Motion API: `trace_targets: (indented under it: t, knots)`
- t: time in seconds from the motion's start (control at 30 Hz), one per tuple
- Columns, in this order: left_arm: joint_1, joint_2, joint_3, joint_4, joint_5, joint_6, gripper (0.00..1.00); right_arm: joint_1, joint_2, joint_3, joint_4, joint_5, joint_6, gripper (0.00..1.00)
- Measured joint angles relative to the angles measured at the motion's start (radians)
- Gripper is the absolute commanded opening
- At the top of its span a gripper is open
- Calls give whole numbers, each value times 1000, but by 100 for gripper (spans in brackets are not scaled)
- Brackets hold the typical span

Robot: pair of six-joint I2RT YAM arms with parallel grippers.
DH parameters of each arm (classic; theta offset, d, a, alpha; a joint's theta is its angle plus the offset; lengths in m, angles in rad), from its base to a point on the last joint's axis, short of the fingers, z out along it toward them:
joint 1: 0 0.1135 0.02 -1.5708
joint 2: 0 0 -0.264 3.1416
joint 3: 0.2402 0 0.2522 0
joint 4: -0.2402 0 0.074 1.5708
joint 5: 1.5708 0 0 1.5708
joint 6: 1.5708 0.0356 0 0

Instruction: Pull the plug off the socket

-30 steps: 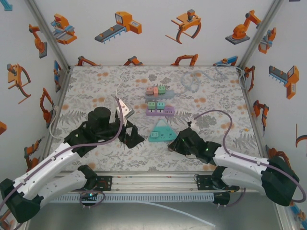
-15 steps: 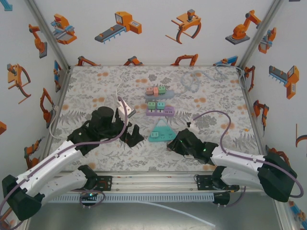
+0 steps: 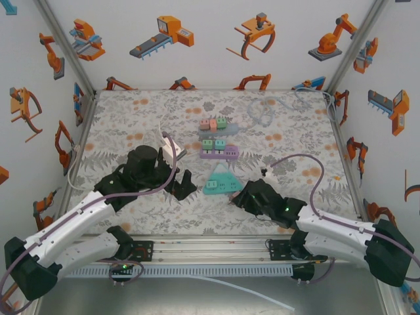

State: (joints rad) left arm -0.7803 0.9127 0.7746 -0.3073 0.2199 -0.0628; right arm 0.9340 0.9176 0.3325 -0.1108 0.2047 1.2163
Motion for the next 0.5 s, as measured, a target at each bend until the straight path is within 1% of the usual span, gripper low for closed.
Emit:
trace_targets:
  t: [0.13,0.3,0.4,0.47,0.5]
  knots:
    - [0,8,0,0,-4,0,97,0,-24,-4,-30,1,3,44]
    - [0,18,0,1,-24,-4,97,0,-95,0,-100,23,-16,44]
    - [0,33,1,1,-42,-15,97,1,-154,27,-146,60,-101,44]
    - [0,53,5,0,-58,-27,97,1,-183,59,-159,93,-185,44]
    - [0,65,10,-1,-69,-36,97,1,-198,81,-153,113,-265,44]
